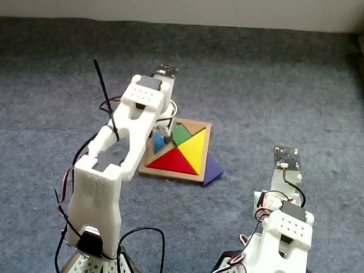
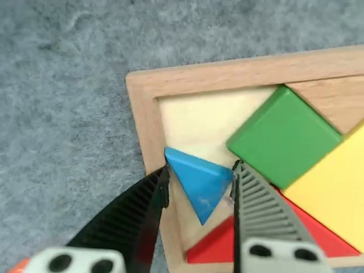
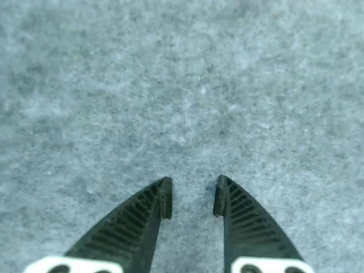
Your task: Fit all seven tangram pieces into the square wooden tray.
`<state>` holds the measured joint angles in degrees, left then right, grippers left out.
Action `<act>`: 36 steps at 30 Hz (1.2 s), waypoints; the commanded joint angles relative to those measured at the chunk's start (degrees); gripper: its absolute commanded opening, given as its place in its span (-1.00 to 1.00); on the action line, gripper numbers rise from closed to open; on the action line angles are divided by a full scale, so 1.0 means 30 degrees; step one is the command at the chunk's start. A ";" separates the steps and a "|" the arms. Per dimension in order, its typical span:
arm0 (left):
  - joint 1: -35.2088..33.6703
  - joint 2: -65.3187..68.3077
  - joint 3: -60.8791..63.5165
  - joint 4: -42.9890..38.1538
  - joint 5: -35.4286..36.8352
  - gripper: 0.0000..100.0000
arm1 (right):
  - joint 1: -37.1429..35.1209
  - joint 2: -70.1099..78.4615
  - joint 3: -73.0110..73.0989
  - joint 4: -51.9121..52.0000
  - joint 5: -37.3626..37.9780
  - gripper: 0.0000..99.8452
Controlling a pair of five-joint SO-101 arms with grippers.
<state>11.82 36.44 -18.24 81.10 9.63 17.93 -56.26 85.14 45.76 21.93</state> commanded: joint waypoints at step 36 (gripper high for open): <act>-0.1128 -0.4322 0.1216 0.1348 0.0527 -0.53 | 0.0542 0.0103 -0.0073 -0.0278 -0.0029 -0.73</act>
<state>10.68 26.77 -15.52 86.90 10.95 17.93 -56.26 85.14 45.76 21.93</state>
